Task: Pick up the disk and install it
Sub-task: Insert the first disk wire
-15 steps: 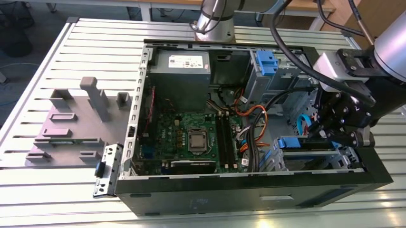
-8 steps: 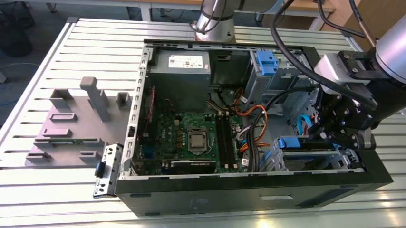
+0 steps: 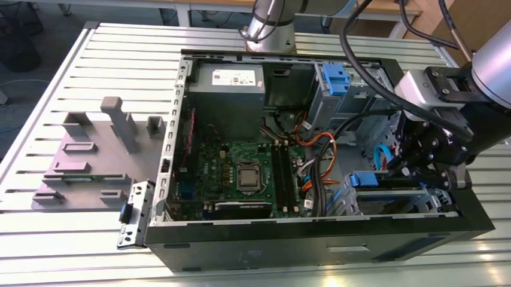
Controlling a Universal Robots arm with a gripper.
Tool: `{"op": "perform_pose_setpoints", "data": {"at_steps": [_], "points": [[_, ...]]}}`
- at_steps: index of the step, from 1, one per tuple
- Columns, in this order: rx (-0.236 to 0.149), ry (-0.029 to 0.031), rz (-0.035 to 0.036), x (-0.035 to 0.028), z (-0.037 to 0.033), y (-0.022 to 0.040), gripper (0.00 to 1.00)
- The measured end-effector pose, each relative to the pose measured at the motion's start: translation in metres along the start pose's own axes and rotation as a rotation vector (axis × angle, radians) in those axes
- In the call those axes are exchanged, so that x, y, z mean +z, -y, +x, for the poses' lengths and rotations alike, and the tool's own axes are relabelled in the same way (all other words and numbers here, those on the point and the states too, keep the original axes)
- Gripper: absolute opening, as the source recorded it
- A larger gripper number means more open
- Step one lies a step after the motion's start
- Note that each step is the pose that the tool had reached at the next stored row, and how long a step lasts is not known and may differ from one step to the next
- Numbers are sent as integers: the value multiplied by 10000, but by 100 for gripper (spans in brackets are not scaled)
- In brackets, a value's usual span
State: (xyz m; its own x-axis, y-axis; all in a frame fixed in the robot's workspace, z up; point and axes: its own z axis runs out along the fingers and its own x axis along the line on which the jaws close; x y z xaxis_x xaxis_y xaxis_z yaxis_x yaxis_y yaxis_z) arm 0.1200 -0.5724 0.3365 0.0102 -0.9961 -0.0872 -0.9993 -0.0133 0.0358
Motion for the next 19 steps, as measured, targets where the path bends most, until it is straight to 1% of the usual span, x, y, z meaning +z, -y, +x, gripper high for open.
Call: {"op": "perform_pose_setpoints", "data": {"at_steps": [5, 11, 15, 19], "points": [[1, 28, -27, 18, 1, 2, 16], [2, 33, -45, 25, 3, 12, 16], [5, 39, -75, 43, 5, 16, 16], [5, 38, -81, 52, 7, 16, 16]]}}
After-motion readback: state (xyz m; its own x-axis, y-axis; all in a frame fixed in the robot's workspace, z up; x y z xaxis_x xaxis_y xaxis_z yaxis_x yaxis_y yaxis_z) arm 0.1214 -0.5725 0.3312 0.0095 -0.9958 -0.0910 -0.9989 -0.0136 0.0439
